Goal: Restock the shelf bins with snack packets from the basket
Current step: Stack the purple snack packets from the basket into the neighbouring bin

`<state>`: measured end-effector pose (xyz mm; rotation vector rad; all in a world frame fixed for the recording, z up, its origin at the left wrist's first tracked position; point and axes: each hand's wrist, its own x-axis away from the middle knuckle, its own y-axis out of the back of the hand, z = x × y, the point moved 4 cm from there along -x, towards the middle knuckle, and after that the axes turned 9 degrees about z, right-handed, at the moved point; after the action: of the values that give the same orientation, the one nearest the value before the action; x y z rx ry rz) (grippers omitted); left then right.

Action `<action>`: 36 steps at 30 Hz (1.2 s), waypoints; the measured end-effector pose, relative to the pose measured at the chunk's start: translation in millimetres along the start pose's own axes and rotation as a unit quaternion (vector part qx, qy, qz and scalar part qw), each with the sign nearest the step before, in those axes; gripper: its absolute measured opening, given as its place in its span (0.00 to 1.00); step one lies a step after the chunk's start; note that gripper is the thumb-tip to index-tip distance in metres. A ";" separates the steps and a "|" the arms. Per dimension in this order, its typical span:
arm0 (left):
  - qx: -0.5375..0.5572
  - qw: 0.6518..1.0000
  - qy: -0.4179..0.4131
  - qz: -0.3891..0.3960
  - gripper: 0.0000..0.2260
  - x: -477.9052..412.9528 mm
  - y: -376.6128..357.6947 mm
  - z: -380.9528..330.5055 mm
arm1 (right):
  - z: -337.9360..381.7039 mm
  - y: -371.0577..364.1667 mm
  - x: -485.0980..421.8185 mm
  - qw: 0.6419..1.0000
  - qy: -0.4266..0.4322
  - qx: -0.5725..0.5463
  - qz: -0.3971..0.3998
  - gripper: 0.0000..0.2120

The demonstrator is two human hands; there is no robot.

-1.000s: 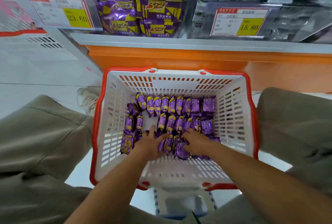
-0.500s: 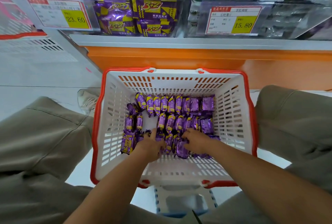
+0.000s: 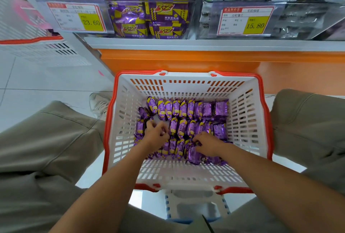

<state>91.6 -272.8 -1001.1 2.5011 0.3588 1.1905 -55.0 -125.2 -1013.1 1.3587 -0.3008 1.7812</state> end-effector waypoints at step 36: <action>0.471 0.876 -0.066 -0.084 0.11 66.6 23.5 -49.8 | 73.7 59.7 75.5 0.823 0.199 -0.501 -0.179 0.10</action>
<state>95.4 -259.6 -915.7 3.2010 1.3630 0.8665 -53.0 -172.2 -901.4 0.2454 -0.5942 1.2078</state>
